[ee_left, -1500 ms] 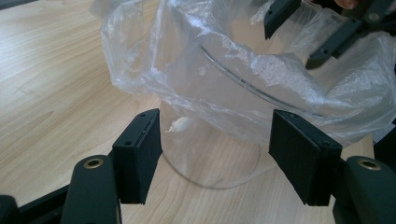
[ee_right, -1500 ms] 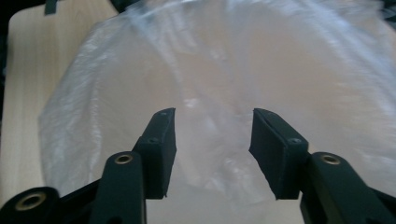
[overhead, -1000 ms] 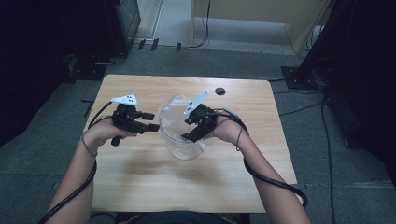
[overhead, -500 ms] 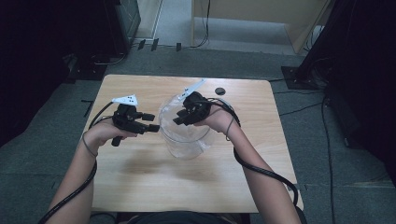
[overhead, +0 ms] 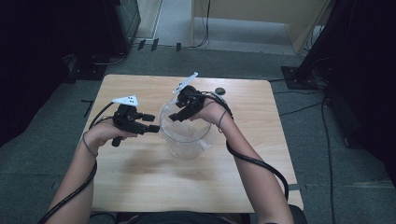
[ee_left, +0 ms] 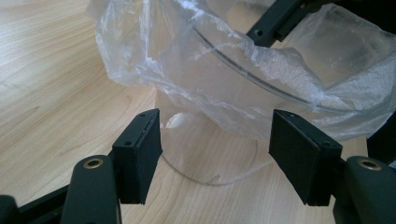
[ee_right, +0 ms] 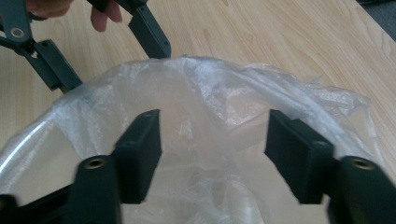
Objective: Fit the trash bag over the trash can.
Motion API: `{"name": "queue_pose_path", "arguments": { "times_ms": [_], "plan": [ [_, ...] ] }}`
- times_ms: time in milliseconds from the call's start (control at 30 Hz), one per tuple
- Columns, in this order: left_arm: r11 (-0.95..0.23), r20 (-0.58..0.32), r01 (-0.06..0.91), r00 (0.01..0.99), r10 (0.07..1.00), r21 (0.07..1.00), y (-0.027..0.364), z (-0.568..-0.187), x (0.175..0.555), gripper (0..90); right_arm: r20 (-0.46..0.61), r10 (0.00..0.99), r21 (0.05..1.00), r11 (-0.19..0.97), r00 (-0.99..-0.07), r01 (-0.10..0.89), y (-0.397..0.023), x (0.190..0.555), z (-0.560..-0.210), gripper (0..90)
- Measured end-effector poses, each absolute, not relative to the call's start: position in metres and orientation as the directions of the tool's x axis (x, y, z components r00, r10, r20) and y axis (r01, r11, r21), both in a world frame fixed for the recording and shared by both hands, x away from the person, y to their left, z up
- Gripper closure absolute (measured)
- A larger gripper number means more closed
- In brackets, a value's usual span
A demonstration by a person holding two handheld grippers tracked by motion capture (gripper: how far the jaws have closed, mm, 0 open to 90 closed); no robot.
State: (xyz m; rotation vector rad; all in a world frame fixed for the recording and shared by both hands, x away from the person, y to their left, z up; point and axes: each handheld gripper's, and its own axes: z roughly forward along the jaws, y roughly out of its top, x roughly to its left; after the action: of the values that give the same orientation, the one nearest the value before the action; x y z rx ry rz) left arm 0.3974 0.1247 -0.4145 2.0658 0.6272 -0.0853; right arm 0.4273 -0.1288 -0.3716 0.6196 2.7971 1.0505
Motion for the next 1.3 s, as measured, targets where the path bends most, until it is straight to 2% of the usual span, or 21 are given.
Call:
{"name": "queue_pose_path", "arguments": {
  "times_ms": [267, 333, 400, 533, 633, 800, 867, 967, 1167, 1300],
  "plan": [
    [-0.433, -0.299, 0.466, 0.866, 0.399, 0.771, 0.124, -0.416, 0.398, 33.3, 0.046, 0.382, 0.643, 0.695, -0.923, 0.320, -0.131, 0.426, -0.376, 20.8],
    [-0.431, -0.300, 0.467, 0.866, 0.400, 0.772, 0.124, -0.416, 0.398, 33.3, 0.040, 0.381, 0.644, 0.697, -0.924, 0.315, -0.131, 0.425, -0.376, 23.2],
    [-0.426, -0.299, 0.466, 0.866, 0.402, 0.776, 0.124, -0.415, 0.397, 33.1, 0.039, 0.378, 0.653, 0.691, -0.925, 0.310, -0.130, 0.424, -0.372, 30.7],
    [-0.426, -0.297, 0.465, 0.865, 0.404, 0.776, 0.124, -0.415, 0.398, 33.1, 0.087, 0.368, 0.654, 0.680, -0.926, 0.332, -0.127, 0.417, -0.359, 63.0],
    [-0.429, -0.295, 0.464, 0.866, 0.404, 0.775, 0.124, -0.416, 0.397, 33.2, 0.086, 0.366, 0.620, 0.708, -0.926, 0.338, -0.120, 0.416, -0.361, 70.3],
    [-0.428, -0.293, 0.462, 0.866, 0.404, 0.777, 0.124, -0.416, 0.398, 33.2, 0.107, 0.424, 0.559, 0.723, -0.899, 0.407, -0.110, 0.423, -0.377, 68.3],
    [-0.433, -0.292, 0.463, 0.866, 0.405, 0.774, 0.124, -0.416, 0.398, 33.2, 0.113, 0.419, 0.587, 0.703, -0.901, 0.401, -0.107, 0.424, -0.378, 63.5],
    [-0.439, -0.294, 0.464, 0.867, 0.402, 0.770, 0.123, -0.418, 0.398, 33.2, 0.149, 0.422, 0.576, 0.698, -0.894, 0.425, -0.103, 0.426, -0.386, 57.2],
    [-0.437, -0.297, 0.468, 0.865, 0.405, 0.768, 0.123, -0.419, 0.398, 33.2, 0.139, 0.423, 0.559, 0.713, -0.895, 0.424, -0.098, 0.427, -0.396, 56.3],
    [-0.437, -0.299, 0.471, 0.864, 0.406, 0.767, 0.123, -0.420, 0.398, 33.1, 0.150, 0.425, 0.546, 0.717, -0.892, 0.434, -0.098, 0.429, -0.400, 48.6]
  ]
}}
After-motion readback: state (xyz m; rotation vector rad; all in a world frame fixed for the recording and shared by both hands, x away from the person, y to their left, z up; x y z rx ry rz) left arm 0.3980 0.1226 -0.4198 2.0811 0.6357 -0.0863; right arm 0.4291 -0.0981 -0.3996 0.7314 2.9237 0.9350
